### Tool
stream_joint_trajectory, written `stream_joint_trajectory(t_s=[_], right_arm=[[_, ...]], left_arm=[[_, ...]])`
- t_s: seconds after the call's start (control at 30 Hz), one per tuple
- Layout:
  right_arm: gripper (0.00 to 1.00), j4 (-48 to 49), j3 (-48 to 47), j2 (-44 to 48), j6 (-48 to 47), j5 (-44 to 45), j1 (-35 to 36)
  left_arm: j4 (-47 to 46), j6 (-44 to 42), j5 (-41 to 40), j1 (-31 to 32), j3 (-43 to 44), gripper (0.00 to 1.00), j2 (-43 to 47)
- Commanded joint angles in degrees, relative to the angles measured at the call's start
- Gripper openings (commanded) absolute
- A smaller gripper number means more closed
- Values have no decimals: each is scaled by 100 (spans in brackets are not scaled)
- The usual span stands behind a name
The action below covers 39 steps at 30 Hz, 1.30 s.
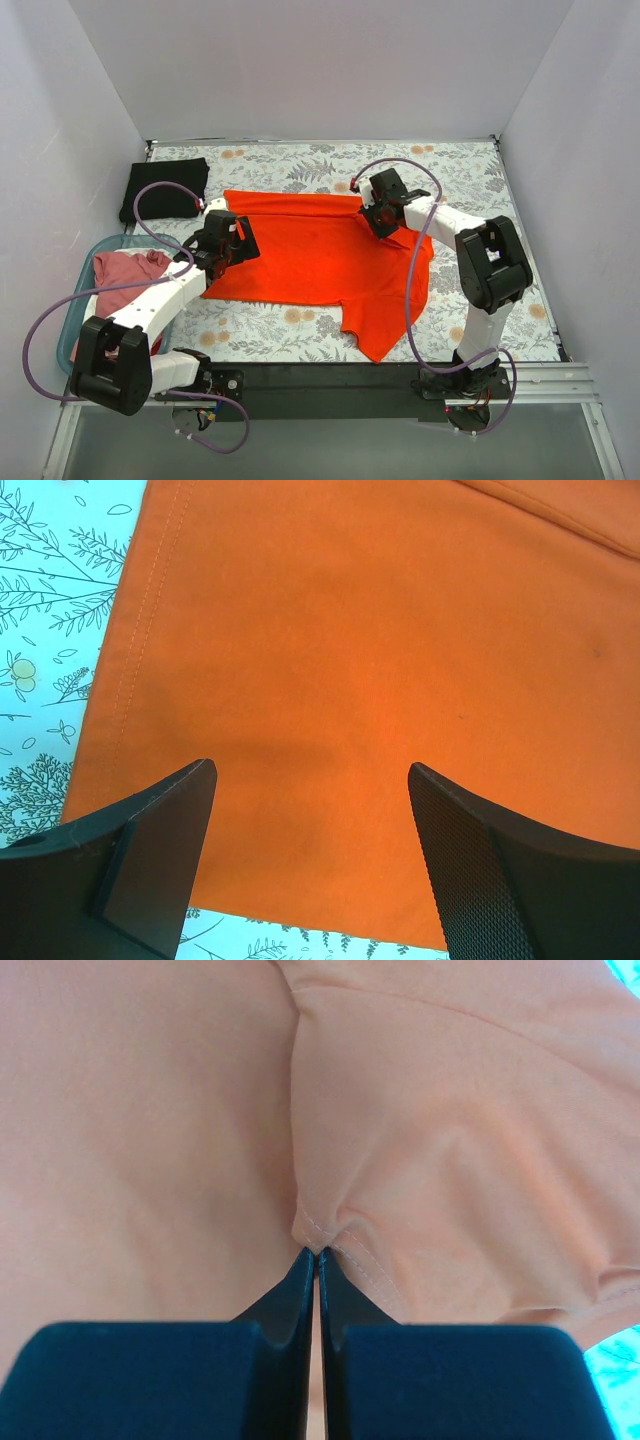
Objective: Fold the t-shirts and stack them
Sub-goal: Fold the tshirt
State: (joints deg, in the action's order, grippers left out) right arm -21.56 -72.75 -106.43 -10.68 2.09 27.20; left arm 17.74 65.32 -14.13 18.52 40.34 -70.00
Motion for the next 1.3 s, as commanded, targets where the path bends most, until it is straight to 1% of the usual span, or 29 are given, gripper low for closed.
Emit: stream_joint_trajectory(t_s=[0.0, 0.1, 0.17, 0.23, 0.27, 0.33, 0.5, 0.6, 0.67, 0.83, 0.97, 1.27], right_arm=[[5, -111, -178, 316, 232, -516, -171], [6, -120, -134, 368, 522, -560, -346], [16, -111, -82, 395, 759, -578, -531], [25, -120, -73, 430, 751, -543, -549], [31, -129, -90, 439, 647, -699, -506], [34, -199, -108, 500, 550, -719, -357], [33, -103, -81, 685, 216, -52, 144], [31, 20, -64, 668, 119, 125, 391], [29, 47, -134, 606, 48, 73, 514], [27, 47, -371, 141, 31, 134, 558], [27, 47, -485, -193, -13, 494, 550], [27, 99, -696, -457, -31, 907, 391]], left_arm=[[-69, -81, 7, 20, 106, 77, -5], [-60, -90, 7, 11, 115, 77, -14], [-69, -90, 7, 20, 106, 77, -14], [-69, -81, 16, 20, 106, 77, -23], [-69, -89, 16, 20, 115, 77, -31], [-60, -89, 24, 20, 123, 77, -58], [-69, -81, 16, 11, 115, 77, -75], [-51, -81, 16, 20, 115, 77, -93], [-51, -90, 16, 20, 124, 76, -102], [-51, -81, 16, 20, 115, 77, -111], [-51, -81, 24, 11, 115, 76, -102], [-42, -81, 33, 11, 106, 76, -102]])
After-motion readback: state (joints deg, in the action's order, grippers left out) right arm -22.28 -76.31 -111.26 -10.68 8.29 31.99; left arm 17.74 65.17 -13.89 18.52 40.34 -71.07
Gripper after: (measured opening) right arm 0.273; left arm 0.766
